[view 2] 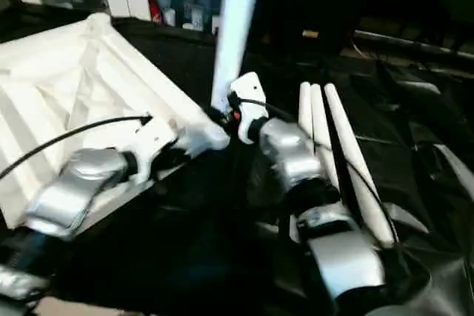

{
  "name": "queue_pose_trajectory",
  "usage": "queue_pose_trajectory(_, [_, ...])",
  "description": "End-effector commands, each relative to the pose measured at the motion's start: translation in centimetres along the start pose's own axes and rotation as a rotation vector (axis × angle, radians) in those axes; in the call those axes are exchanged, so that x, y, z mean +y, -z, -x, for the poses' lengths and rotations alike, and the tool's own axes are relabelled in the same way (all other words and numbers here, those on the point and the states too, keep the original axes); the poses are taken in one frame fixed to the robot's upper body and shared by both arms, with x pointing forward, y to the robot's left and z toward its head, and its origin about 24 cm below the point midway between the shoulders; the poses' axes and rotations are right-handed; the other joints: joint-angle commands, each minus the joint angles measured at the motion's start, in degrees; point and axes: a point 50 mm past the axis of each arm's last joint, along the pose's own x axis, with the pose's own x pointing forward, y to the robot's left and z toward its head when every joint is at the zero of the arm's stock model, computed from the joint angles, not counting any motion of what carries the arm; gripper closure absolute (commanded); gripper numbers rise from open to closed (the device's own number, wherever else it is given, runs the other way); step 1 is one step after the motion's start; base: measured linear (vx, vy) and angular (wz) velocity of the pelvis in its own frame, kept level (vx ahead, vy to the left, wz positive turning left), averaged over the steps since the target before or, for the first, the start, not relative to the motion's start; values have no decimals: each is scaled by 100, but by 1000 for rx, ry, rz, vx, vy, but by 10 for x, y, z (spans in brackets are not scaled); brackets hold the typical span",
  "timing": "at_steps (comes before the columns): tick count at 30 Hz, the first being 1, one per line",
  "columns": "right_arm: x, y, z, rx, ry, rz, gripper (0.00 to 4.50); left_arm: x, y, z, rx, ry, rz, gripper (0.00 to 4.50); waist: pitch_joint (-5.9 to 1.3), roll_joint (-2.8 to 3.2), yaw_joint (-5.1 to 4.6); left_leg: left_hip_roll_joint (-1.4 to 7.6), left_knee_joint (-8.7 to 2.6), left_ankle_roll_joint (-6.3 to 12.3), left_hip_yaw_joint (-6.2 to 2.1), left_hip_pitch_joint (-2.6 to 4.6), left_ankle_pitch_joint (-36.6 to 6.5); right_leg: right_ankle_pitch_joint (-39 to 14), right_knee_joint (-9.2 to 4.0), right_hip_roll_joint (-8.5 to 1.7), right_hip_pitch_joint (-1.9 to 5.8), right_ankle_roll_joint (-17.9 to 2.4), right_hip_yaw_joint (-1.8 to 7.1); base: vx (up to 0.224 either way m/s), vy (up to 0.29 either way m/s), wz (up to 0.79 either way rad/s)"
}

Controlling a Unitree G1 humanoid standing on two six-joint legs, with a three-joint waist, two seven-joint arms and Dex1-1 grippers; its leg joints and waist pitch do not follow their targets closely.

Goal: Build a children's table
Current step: Insert table leg to table base

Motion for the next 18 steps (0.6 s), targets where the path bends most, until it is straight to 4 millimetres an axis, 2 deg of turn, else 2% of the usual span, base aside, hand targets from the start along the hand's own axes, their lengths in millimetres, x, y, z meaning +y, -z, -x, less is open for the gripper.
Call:
queue_pose_trajectory(1, [20, 76, 19, 347, -132, -133, 262, -22, 4, -2, -3, 231, -27, 450, -254, 118, -23, -12, -186, 455, 137, 26, 327, 1715, -113, -248, 303, -1548, 194, 0, 0, 0])
queue_pose_trajectory(3, [22, 78, 22, 368, -189, -128, 262, -20, 5, 3, 2, 263, -16, 450, -247, 104, -16, 5, -201, 468, 139, 41, 158, 1537, -123, -259, 320, -1570, 193, 0, 0, 0])
queue_pose_trajectory(6, [25, 80, 25, 388, -250, -132, 262, -15, 7, 10, 5, 288, -40, 450, -191, 112, -14, 62, -268, 273, 148, 100, -561, 462, -200, -293, 280, -1565, 200, 0, 0, 0])
queue_pose_trajectory(7, [25, 80, 25, 388, -250, -132, 262, -15, 7, 10, 5, 288, -40, 450, -195, 113, -5, 73, -276, 188, 151, 117, -758, 106, -220, -307, 275, -1518, 214, 0, 0, 0])
queue_pose_trajectory(8, [25, 81, 25, 388, -252, -136, 262, -14, 7, 11, 8, 282, -37, 450, -197, 108, -3, 79, -279, 159, 157, 128, -805, -3, -228, -308, 266, -1505, 220, 0, 0, 0])
queue_pose_trajectory(13, [26, 87, 34, 397, -312, -154, 262, -10, 8, 15, 5, 310, -41, 450, -191, 127, 13, 87, -289, 48, 159, 143, -971, -254, -238, -300, 228, -1451, 228, 0, 0, 0])
queue_pose_trajectory(18, [29, 94, 42, 413, -368, -177, 262, -11, 8, 18, -4, 352, -39, 450, -216, 126, 39, 73, -260, 112, 168, 142, -776, 107, -200, -289, 244, -1500, 227, 0, 0, 0])
